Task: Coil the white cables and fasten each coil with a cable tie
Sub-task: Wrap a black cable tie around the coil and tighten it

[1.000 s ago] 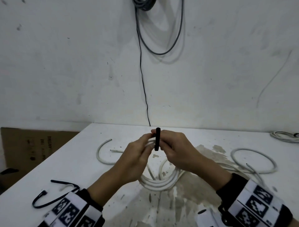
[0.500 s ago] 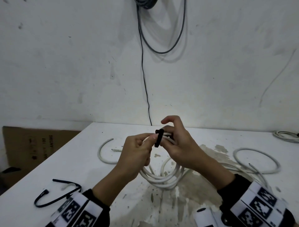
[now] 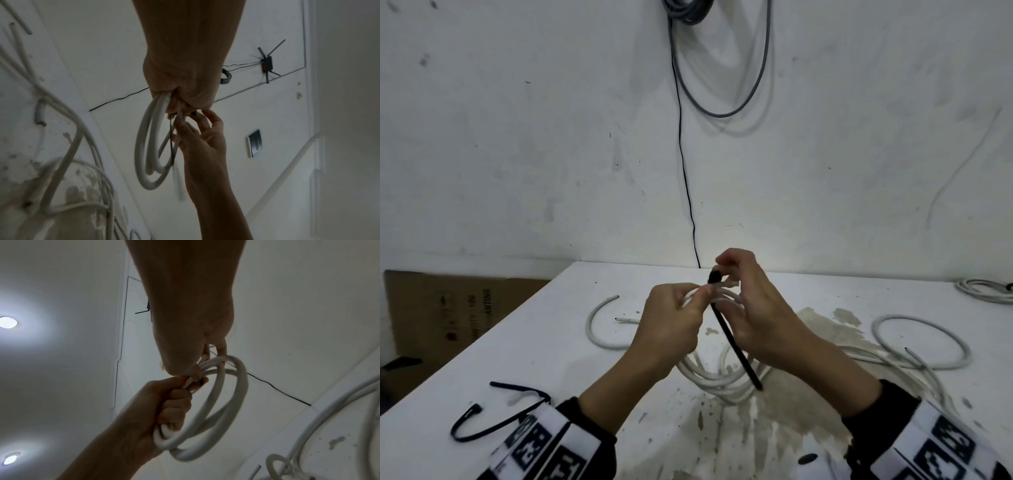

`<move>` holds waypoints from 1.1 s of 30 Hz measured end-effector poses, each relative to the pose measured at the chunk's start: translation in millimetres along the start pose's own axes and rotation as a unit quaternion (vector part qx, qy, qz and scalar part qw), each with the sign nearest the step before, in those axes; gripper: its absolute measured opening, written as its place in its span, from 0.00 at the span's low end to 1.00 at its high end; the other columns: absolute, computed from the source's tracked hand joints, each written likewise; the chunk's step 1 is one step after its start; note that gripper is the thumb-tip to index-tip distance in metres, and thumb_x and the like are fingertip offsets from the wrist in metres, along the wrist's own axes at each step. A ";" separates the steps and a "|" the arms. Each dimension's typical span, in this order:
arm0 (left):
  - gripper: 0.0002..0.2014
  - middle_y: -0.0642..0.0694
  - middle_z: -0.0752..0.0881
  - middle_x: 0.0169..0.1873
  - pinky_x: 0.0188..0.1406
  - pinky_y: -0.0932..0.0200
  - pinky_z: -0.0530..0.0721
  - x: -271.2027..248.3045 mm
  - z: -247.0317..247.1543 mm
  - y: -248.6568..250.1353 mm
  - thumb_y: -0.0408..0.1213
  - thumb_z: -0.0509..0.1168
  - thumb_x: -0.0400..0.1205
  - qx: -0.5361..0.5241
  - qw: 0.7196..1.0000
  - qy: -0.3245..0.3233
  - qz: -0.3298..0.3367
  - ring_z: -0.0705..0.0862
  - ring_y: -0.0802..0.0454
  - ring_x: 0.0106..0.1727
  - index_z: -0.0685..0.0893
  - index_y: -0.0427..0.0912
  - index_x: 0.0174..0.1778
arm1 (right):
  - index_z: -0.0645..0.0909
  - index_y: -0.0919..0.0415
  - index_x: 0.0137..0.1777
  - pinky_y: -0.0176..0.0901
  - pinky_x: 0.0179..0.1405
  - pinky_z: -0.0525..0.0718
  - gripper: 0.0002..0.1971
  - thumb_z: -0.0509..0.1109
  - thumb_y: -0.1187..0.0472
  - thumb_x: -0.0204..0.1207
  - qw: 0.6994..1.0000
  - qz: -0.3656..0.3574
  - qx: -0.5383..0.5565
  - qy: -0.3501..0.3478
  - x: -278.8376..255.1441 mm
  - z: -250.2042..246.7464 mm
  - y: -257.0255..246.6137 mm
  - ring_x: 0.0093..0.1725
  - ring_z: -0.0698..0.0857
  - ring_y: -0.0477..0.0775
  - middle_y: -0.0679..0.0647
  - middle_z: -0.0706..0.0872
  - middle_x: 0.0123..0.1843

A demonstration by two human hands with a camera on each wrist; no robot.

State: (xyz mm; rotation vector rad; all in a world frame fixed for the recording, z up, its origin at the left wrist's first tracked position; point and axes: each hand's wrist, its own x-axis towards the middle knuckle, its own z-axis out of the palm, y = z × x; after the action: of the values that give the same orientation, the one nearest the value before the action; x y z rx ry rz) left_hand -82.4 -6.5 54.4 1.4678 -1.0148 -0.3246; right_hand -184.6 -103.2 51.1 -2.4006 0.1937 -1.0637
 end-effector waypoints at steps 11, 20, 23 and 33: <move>0.12 0.55 0.61 0.13 0.14 0.71 0.59 -3.5 5.8 3.5 0.30 0.61 0.83 -0.216 0.975 0.040 -0.033 0.58 0.59 0.14 0.87 0.37 0.36 | 0.82 0.69 0.63 0.28 0.48 0.75 0.22 0.72 0.61 0.69 0.986 -0.108 -0.112 0.052 7.2 -1.4 1.6 0.44 0.86 0.54 0.59 0.89 0.51; 0.11 0.54 0.61 0.12 0.14 0.70 0.61 -3.8 10.9 3.1 0.29 0.62 0.82 -0.193 0.979 0.058 -0.028 0.58 0.58 0.14 0.90 0.35 0.40 | 0.84 0.66 0.59 0.33 0.43 0.76 0.19 0.63 0.54 0.76 0.982 -0.092 -0.135 0.091 -1.3 5.9 2.7 0.41 0.88 0.54 0.53 0.92 0.45; 0.11 0.54 0.63 0.12 0.14 0.70 0.61 -4.3 11.5 2.3 0.30 0.62 0.82 -0.180 0.981 0.064 -0.026 0.59 0.58 0.14 0.89 0.35 0.39 | 0.86 0.67 0.52 0.34 0.43 0.78 0.16 0.63 0.56 0.76 0.982 -0.091 -0.123 0.108 -3.6 8.9 1.3 0.41 0.87 0.55 0.54 0.91 0.43; 0.11 0.54 0.63 0.11 0.16 0.69 0.60 -4.2 11.0 -0.7 0.31 0.64 0.82 -0.173 0.983 0.052 -0.031 0.58 0.58 0.14 0.89 0.35 0.38 | 0.90 0.55 0.43 0.48 0.38 0.85 0.10 0.67 0.60 0.79 0.983 0.081 0.042 0.162 -2.6 7.6 -10.2 0.37 0.88 0.52 0.48 0.91 0.36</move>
State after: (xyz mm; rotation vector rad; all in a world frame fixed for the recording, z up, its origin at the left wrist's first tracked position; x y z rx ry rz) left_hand -92.5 -10.8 50.0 1.1895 -0.7849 -0.4417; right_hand -181.6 -90.7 50.2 -2.0858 0.4394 -1.3509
